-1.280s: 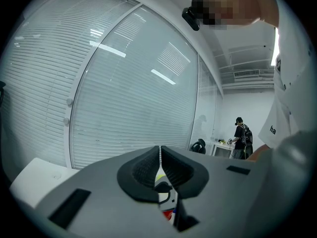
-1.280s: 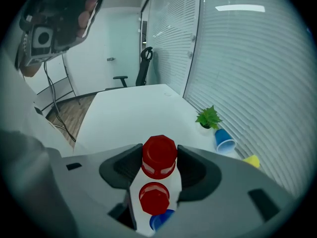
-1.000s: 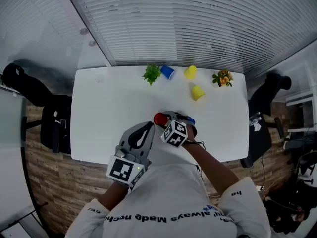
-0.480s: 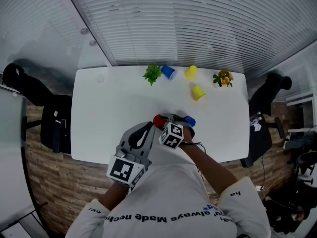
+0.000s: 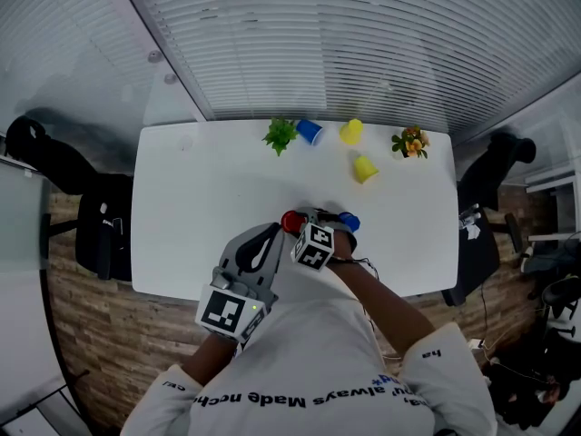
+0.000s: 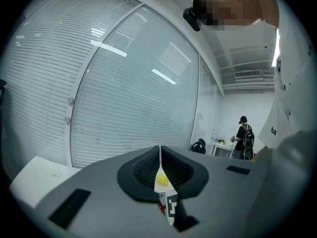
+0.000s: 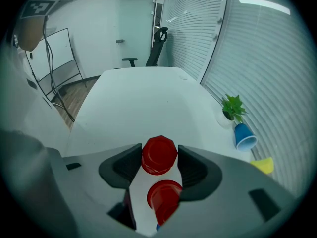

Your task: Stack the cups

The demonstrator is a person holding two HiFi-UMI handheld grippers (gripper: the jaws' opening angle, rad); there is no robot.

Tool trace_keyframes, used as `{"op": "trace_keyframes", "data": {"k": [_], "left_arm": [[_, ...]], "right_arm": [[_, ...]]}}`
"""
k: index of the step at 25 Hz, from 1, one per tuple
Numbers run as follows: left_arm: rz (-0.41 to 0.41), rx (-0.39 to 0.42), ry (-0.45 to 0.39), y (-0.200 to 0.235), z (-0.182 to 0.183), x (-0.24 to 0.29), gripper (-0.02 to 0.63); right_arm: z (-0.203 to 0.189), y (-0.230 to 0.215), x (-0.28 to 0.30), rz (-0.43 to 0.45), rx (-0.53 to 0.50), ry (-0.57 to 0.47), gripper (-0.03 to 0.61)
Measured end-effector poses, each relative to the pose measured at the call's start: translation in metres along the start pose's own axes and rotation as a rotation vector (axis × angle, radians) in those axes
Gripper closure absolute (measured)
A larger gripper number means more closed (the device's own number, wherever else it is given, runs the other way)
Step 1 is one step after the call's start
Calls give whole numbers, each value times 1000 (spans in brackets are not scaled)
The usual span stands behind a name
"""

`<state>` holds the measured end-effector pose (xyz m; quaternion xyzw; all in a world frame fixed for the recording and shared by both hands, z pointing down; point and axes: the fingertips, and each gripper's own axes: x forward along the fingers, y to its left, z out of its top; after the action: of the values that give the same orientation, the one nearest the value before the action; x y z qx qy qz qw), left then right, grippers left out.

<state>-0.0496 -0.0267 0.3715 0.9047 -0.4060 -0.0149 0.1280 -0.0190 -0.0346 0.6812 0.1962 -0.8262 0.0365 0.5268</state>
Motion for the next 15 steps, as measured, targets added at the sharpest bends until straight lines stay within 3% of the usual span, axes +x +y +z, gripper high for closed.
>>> {"op": "trace_keyframes", "data": {"k": [7, 15], "left_arm": [[-1, 1, 0, 0, 0, 0, 584], [-4, -4, 2, 2, -1, 0, 584]], "right_arm": [[7, 0, -14, 7, 17, -36, 333], [30, -39, -98, -38, 171, -229, 339]]}}
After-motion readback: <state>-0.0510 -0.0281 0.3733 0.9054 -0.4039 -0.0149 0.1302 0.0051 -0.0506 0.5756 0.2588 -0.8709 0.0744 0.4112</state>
